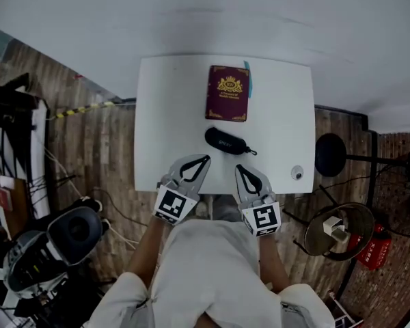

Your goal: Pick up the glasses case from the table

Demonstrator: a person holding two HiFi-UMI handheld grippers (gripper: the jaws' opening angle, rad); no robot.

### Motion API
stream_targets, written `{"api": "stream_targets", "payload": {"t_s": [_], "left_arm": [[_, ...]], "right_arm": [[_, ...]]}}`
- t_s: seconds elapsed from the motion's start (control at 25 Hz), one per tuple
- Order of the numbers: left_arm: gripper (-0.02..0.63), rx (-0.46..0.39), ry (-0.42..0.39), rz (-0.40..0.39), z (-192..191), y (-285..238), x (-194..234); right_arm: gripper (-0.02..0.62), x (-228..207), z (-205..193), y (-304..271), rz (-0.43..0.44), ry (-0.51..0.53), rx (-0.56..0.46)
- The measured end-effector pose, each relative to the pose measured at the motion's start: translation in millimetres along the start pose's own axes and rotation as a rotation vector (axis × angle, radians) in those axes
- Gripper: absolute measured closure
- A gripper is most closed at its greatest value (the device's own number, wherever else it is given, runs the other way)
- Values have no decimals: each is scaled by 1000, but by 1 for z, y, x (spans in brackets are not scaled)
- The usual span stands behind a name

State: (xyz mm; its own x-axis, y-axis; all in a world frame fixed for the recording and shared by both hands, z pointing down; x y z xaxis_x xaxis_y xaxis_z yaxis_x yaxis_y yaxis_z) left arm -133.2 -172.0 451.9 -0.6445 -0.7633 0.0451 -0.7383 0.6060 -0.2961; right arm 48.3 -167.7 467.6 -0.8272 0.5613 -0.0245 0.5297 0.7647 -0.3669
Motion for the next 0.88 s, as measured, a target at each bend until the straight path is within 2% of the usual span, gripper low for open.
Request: {"api": "stream_targets", "payload": {"t_s": [0.36, 0.88], "left_arm": [[583, 92, 36, -46, -27, -46, 29], [523, 251, -43, -166, -59, -89, 43]], "right_arm": [[591, -20, -24, -39, 27, -25, 72], [591, -31, -55, -59, 30, -72, 156]]}}
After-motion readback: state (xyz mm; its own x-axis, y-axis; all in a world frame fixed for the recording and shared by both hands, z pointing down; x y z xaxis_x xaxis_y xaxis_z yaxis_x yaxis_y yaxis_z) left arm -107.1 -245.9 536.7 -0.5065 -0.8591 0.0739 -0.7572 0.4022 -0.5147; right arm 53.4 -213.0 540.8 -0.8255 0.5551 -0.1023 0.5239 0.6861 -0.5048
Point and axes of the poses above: the fingertips, and each gripper's own axes: y backward along the fingers, x to its left, z out of its top, the point moved 8 cm from there along y, backward along the fingers, and after that the axes turned 11 degrees about -z, right-handed, at the moved point
